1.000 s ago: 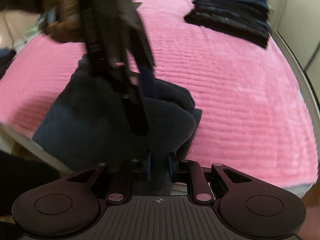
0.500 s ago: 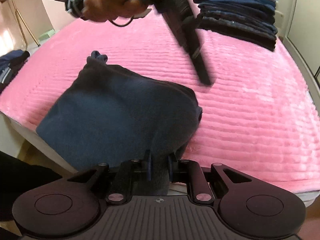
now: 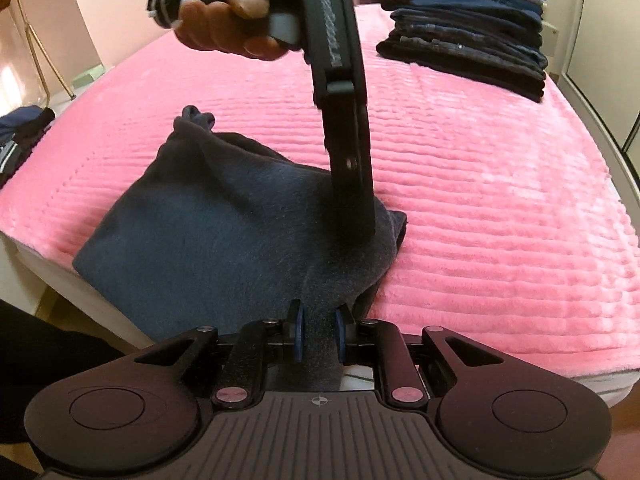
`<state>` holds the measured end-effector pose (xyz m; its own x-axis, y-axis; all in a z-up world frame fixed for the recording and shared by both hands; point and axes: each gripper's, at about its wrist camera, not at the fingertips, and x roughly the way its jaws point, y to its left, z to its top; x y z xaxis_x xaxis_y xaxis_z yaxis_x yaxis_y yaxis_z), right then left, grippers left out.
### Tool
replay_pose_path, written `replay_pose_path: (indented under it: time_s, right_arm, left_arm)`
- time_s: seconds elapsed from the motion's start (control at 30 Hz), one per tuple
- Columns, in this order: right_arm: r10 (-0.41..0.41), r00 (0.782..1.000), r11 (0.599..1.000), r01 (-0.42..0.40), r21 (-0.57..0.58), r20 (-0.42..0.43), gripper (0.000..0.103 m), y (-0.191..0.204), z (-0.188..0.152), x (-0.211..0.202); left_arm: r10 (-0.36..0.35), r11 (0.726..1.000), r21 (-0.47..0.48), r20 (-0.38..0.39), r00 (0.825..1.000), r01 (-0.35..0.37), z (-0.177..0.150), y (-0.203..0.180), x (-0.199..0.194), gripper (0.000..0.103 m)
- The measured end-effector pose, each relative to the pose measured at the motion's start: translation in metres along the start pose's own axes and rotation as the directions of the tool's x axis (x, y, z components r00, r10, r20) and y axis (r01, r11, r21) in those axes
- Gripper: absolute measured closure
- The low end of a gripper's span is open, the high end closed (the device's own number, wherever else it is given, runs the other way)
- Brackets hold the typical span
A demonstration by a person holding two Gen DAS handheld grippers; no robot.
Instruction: Fold clothes
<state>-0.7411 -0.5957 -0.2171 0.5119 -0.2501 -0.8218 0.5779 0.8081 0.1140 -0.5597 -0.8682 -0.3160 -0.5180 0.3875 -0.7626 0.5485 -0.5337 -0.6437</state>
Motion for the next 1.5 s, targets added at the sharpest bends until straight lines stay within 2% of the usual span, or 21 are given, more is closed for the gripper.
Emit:
replay_pose_path:
  time_s: [0.07,0.1,0.17,0.2,0.27,0.33,0.37,0.43,0.57,0.7,0.8,1.0,1.07,1.1,1.13,1.17,1.2,1.27,1.33,1.47,1.5]
  right_arm:
    - [-0.004,1.0,1.0,0.004,0.011,0.004,0.089,0.001,0.0,0.0]
    - [-0.006,1.0,1.0,0.006,0.011,0.006,0.089,0.001,0.001,0.0]
    - [-0.009,1.0,1.0,0.009,0.011,0.008,0.089,0.003,0.001,0.0]
    - [-0.01,1.0,1.0,0.01,0.011,0.009,0.089,0.004,0.001,0.0]
    - [-0.012,1.0,1.0,0.012,0.007,0.008,0.089,0.003,0.001,0.0]
    - [-0.016,1.0,1.0,0.016,-0.002,0.006,0.089,0.002,0.0,0.001]
    - [-0.02,1.0,1.0,0.02,0.001,0.005,0.089,0.002,-0.001,0.001]
    - [-0.025,1.0,1.0,0.025,0.015,0.01,0.089,0.0,-0.002,0.003]
    - [-0.031,0.999,0.998,0.03,0.046,0.019,0.089,-0.005,-0.002,0.015]
    - [-0.042,0.999,0.998,0.041,0.053,0.026,0.088,-0.003,-0.004,0.012]
    - [-0.064,0.997,0.998,0.064,-0.003,0.039,0.088,0.008,-0.007,0.005]
    - [-0.091,0.995,0.993,0.094,-0.076,0.042,0.088,0.019,-0.01,0.006]
    - [-0.092,0.995,0.992,0.096,-0.084,0.042,0.088,0.019,-0.011,0.007]
    - [-0.093,0.995,0.992,0.096,-0.081,0.04,0.088,0.019,-0.011,0.006]
    - [-0.095,0.995,0.993,0.098,-0.069,0.043,0.088,0.019,-0.012,0.006]
    - [-0.097,0.994,0.993,0.1,-0.057,0.045,0.089,0.019,-0.012,0.005]
    - [-0.099,0.994,0.994,0.101,-0.047,0.047,0.089,0.019,-0.012,0.004]
    - [-0.097,0.994,0.995,0.099,-0.031,0.047,0.089,0.021,-0.013,0.003]
    - [-0.094,0.994,0.995,0.093,0.02,0.047,0.089,0.015,-0.012,0.001]
    - [-0.079,0.996,0.991,0.073,0.11,0.051,0.089,0.005,-0.008,-0.002]
    - [-0.074,0.996,0.99,0.067,0.12,0.054,0.089,0.003,-0.006,-0.003]
  left_arm:
    - [0.042,0.998,0.054,0.034,0.999,-0.044,0.003,-0.01,-0.014,0.069]
    - [0.036,0.997,0.065,0.074,0.997,-0.041,0.005,-0.013,-0.025,0.07]
    - [-0.027,0.998,0.067,0.165,0.986,0.016,0.008,-0.016,-0.043,0.07]
    - [-0.067,0.996,0.071,0.168,0.984,0.056,0.011,-0.016,-0.042,0.07]
    - [-0.118,0.991,0.078,0.111,0.987,0.11,0.016,-0.014,-0.028,0.07]
    - [-0.115,0.991,0.074,0.013,0.993,0.114,0.016,-0.006,-0.005,0.071]
    - [-0.103,0.993,0.059,-0.006,0.995,0.103,0.014,0.002,0.002,0.072]
    - [-0.077,0.997,0.004,0.007,0.997,0.077,0.01,0.02,0.006,0.082]
    - [-0.037,0.998,-0.06,0.006,0.999,0.038,0.001,0.046,0.009,0.079]
    - [-0.066,0.995,-0.076,0.005,0.998,0.066,0.004,0.046,0.01,0.079]
    - [-0.097,0.992,-0.077,-0.014,0.995,0.095,0.01,0.041,0.016,0.071]
    - [-0.158,0.985,-0.081,-0.051,0.986,0.154,0.022,0.032,0.027,0.062]
    - [-0.178,0.981,-0.083,-0.063,0.982,0.173,0.026,0.028,0.03,0.068]
    - [-0.168,0.983,-0.089,-0.051,0.984,0.163,0.027,0.028,0.029,0.085]
    - [-0.141,0.985,-0.1,-0.026,0.99,0.138,0.027,0.03,0.025,0.095]
    - [-0.132,0.983,-0.125,0.023,0.991,0.133,0.027,0.033,0.018,0.097]
    - [-0.132,0.976,-0.159,0.089,0.987,0.145,0.025,0.038,0.009,0.103]
    - [-0.108,0.965,-0.215,0.205,0.973,0.153,0.023,0.046,-0.008,0.103]
    - [-0.045,0.963,-0.246,0.265,0.963,0.112,0.024,0.052,-0.024,0.103]
    - [-0.017,0.977,-0.203,0.233,0.972,0.066,0.021,0.045,-0.038,0.101]
    - [-0.036,0.983,-0.17,0.211,0.977,0.072,0.018,0.039,-0.034,0.094]
